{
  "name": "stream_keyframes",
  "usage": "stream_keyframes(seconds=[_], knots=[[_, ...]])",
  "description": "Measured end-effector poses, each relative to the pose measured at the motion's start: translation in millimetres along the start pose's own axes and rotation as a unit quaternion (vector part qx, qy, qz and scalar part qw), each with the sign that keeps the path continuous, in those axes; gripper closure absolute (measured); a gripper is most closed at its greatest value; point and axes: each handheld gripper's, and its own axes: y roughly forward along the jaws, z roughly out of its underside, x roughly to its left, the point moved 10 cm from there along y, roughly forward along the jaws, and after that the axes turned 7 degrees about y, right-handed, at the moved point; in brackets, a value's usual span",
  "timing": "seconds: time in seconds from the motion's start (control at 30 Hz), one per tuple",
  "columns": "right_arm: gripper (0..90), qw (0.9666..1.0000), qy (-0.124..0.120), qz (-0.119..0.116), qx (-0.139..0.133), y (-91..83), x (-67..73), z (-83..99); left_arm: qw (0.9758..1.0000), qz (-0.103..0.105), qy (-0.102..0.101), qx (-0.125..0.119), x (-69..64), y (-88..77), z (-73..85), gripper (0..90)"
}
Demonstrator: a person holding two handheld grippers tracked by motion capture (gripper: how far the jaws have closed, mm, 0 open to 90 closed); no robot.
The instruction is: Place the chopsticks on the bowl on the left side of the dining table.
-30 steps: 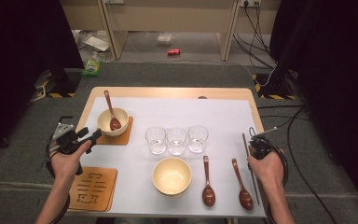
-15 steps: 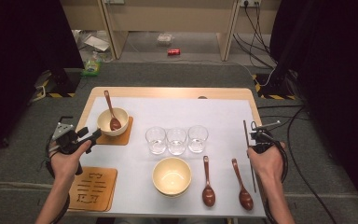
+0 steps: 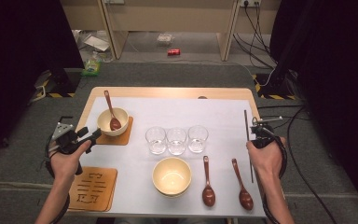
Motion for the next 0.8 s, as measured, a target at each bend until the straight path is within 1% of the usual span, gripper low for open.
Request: stream_keyframes(seconds=[0.2, 0.4, 0.53, 0.6, 0.73, 0.8], knots=[[85.5, 0.9995, -0.002, -0.007, -0.031, -3.3, 3.6, -11.9, 1.0000, 0.000, 0.000, -0.001, -0.2, -0.2, -0.5, 38.2], [85.5, 0.9979, -0.004, -0.012, -0.063, -5.5, 7.4, -23.4, 1.0000, -0.001, 0.000, -0.001, 0.7, -0.5, -0.7, 38.2], [85.5, 0.9960, -0.004, -0.015, -0.088, -6.7, 9.7, -30.5, 1.0000, -0.001, -0.001, -0.002, 1.5, -1.1, -1.1, 38.1], [85.5, 0.9949, -0.007, -0.016, -0.100, -6.8, 10.5, -33.7, 1.0000, -0.002, -0.001, -0.002, 1.8, -1.2, -1.1, 38.2], [85.5, 0.9930, -0.004, -0.018, -0.117, -7.3, 12.2, -38.9, 1.0000, -0.002, -0.001, -0.003, 1.9, -1.3, -1.5, 38.1], [85.5, 0.9916, -0.009, -0.019, -0.128, -7.7, 12.9, -42.1, 1.0000, -0.002, -0.001, -0.003, 2.2, -1.4, -1.6, 38.1]])
